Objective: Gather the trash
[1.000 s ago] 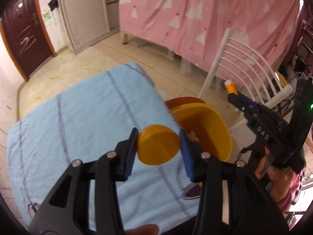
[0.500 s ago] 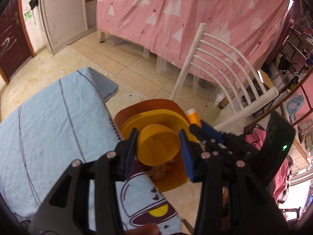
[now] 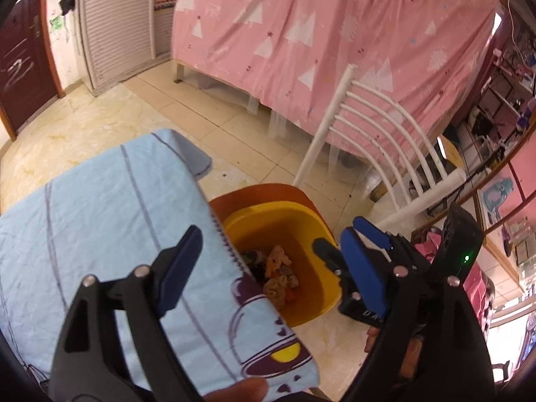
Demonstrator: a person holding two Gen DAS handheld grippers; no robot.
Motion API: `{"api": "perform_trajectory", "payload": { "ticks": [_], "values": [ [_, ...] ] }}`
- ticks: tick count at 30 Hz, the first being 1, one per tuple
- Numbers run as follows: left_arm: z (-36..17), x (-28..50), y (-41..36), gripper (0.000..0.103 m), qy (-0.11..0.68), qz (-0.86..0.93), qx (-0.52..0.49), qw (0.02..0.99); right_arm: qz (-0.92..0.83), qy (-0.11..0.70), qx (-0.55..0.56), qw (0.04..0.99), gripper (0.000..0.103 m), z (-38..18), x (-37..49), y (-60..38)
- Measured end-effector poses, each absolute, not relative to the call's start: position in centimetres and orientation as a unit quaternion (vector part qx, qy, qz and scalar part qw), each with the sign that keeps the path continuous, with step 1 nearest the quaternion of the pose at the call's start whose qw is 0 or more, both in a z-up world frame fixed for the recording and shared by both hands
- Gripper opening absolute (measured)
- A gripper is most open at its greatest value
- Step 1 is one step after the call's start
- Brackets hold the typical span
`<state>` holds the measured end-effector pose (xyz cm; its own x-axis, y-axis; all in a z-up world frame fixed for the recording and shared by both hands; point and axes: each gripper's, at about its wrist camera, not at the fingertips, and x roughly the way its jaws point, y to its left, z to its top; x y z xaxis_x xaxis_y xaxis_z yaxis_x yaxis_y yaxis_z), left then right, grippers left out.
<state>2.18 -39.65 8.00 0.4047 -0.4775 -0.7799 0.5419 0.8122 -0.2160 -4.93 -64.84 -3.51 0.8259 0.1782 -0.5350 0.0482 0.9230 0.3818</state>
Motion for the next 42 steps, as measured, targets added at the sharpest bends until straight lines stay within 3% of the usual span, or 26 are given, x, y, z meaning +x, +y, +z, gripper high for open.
{"api": "perform_trajectory", "payload": {
  "ticks": [7,25,42],
  "values": [
    [10.2,2.2,-33.7,0.089,0.423,-0.264,0.009,0.867,0.059,0.273,0.214,0.936,0.094,-1.8,-3.9,-63.6],
    [11.5,-0.1,-14.7,0.094,0.342,-0.145,-0.039,0.928,0.165,0.263,0.111,0.944,0.094,3.4,-0.8,-47.4],
    [6.1,-2.1,-1.4,0.096,0.342,-0.076,-0.073,0.934,0.206,0.284,0.044,0.935,0.094,2.6,-0.2,-34.4]
  ]
}}
